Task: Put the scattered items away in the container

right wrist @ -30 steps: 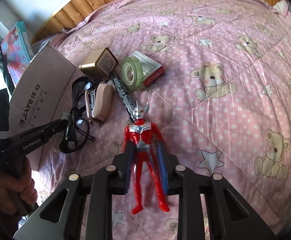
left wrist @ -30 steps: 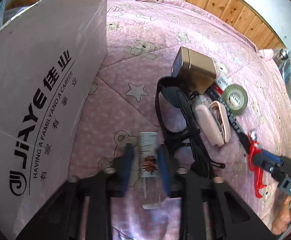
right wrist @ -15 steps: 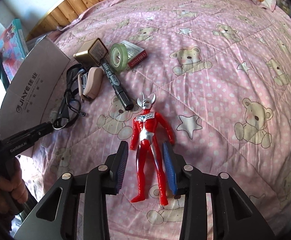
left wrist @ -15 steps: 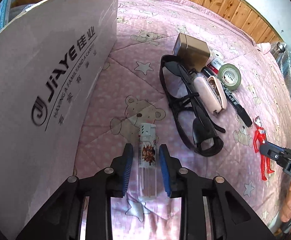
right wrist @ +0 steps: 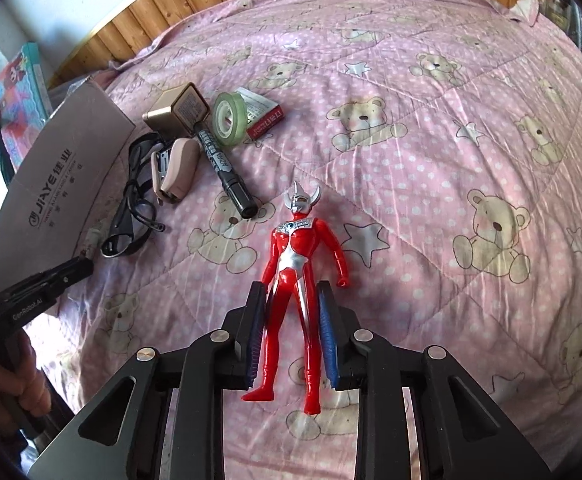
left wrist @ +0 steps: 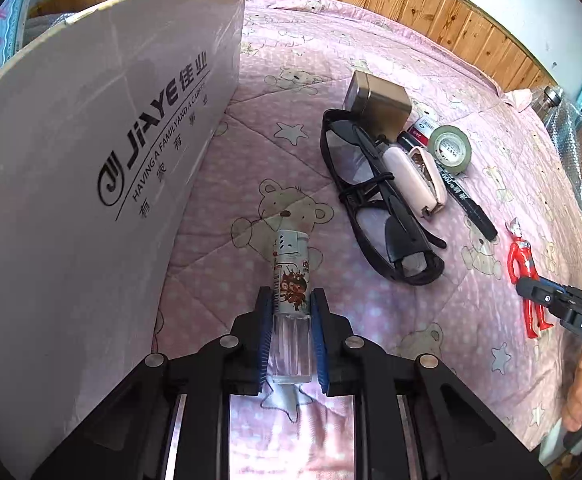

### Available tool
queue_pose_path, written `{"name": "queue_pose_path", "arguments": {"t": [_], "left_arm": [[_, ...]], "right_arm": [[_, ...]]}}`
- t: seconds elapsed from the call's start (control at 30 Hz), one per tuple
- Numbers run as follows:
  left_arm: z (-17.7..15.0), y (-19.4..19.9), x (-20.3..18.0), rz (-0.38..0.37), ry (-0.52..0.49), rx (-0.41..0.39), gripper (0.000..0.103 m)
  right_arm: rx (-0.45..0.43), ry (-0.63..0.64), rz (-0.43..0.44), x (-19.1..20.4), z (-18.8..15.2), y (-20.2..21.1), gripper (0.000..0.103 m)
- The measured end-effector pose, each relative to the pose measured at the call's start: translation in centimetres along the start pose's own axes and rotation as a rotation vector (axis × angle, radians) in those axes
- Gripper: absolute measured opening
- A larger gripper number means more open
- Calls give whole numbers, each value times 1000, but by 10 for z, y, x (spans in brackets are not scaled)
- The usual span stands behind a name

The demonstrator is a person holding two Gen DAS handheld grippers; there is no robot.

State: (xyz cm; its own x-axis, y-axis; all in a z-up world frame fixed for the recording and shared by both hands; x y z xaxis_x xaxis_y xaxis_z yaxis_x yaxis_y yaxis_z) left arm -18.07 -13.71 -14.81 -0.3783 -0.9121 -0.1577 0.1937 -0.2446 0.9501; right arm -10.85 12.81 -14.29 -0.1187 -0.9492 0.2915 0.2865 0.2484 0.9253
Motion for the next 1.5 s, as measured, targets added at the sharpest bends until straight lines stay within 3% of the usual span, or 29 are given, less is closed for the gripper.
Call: {"name": "queue_pose_path", "arguments": {"t": [0.4,0.47,0.53,0.73,0.93,1.03,1.1,1.5], "left_arm": [[-11,36,-19,-17,-29,-44,19],[-13,42,-21,-17,-28,-42,19],[-15,46,-23,-16,-29,-46,19],[-27,67,-24,-26,-33,-80,19],[-40,75,-26,-43,-47,-77,19],[-41,81,-28,-50,-57,-86,19],[-41,87,-28,-54,-58,-96,19],[-41,113,-30,-91,-49,-138,19]], "right_arm": [[-20,2,21,15,-23,25,24],[-27,13,21,20,-26,30,16],[-30,24,18,26,-30,33,16],[-10,35,-8,28,-46,20,16],[29,23,-39,19,-57,4,23],[15,26,-50,18,-58,2,20],[12,12,-26,20,-57,7,14],[-63,77,9,66,-59,51,14]]}}
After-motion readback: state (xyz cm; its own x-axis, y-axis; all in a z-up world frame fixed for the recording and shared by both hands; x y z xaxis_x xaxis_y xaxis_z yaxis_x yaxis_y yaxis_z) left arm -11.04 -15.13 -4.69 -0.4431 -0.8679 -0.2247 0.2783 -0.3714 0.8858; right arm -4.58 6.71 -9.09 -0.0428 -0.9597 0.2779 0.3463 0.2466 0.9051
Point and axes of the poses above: each gripper's, at about its wrist camera, not at the fingertips, and y roughly against the way its jaws point, x to its left, z to its top, the point moved 6 cm from there along -y, roughly the way its jaws point, and after that the axes turned 12 degrees about x, right-handed, at the moved point
